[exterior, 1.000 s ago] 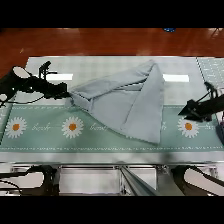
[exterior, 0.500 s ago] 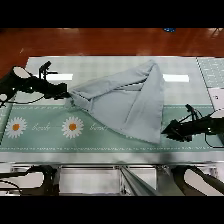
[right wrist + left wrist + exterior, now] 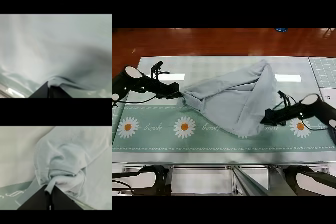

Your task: Fold the shirts.

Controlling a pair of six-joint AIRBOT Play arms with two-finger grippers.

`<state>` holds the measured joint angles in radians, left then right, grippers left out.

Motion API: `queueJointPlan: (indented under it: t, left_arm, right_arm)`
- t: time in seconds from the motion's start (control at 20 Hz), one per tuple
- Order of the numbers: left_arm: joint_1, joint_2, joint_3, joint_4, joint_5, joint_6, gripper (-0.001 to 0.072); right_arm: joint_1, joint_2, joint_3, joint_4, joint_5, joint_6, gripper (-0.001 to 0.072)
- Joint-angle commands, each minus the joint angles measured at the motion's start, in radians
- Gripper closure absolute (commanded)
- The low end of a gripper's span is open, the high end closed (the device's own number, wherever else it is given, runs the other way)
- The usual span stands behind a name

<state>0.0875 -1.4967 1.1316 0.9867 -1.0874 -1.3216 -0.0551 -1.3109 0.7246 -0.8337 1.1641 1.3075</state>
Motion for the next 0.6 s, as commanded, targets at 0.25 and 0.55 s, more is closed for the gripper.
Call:
queueJointPlan:
  t: [0.25,0.55]
  left_arm:
    - [0.135,0.09,0.405,-0.377,-0.074,0.005,0.0689]
    - [0.182,0.24,0.919,-0.383,-0.083,0.003,0.069]
  right_arm:
    - [0.013,-0.019,0.951,-0.09,0.184,0.074,0.0691]
    - [0.013,0.084,1.476,-0.21,0.184,0.151,0.0691]
